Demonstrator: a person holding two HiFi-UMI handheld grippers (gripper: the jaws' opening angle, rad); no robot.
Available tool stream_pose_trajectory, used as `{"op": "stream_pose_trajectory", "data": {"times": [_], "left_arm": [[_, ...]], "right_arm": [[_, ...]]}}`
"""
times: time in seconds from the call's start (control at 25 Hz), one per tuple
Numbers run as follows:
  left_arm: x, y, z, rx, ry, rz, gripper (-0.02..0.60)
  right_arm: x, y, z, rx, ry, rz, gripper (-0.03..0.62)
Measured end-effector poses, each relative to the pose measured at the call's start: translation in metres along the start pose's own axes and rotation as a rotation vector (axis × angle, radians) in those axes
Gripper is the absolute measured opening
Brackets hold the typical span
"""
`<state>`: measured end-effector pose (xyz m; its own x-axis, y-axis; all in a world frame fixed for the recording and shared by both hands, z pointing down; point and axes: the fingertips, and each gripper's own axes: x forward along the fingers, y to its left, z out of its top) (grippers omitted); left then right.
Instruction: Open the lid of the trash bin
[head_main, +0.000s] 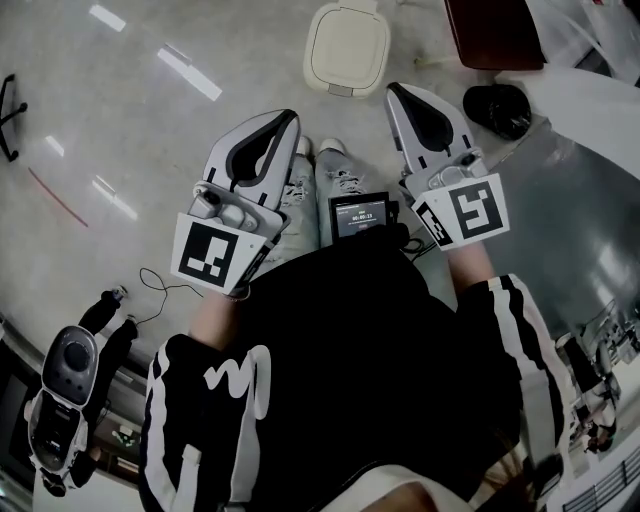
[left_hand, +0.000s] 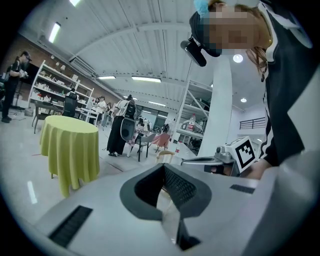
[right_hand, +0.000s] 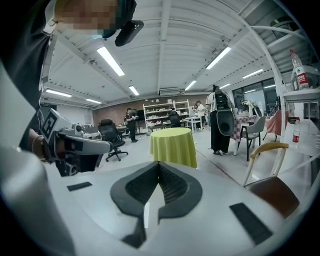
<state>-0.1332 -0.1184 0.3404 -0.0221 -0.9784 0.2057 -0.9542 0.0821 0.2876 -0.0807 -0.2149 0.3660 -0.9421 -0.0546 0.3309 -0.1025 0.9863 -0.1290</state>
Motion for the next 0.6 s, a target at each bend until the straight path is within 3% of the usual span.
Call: {"op": "stream_pose_trajectory", "data": {"times": [0.6], "left_arm": [[0.008,0.02,-0.027,-0.052,0.028,0.04,0.008]], "right_arm": [[0.049,-0.005,-0.065,-0.02,0.131,0.079,0.004]]}}
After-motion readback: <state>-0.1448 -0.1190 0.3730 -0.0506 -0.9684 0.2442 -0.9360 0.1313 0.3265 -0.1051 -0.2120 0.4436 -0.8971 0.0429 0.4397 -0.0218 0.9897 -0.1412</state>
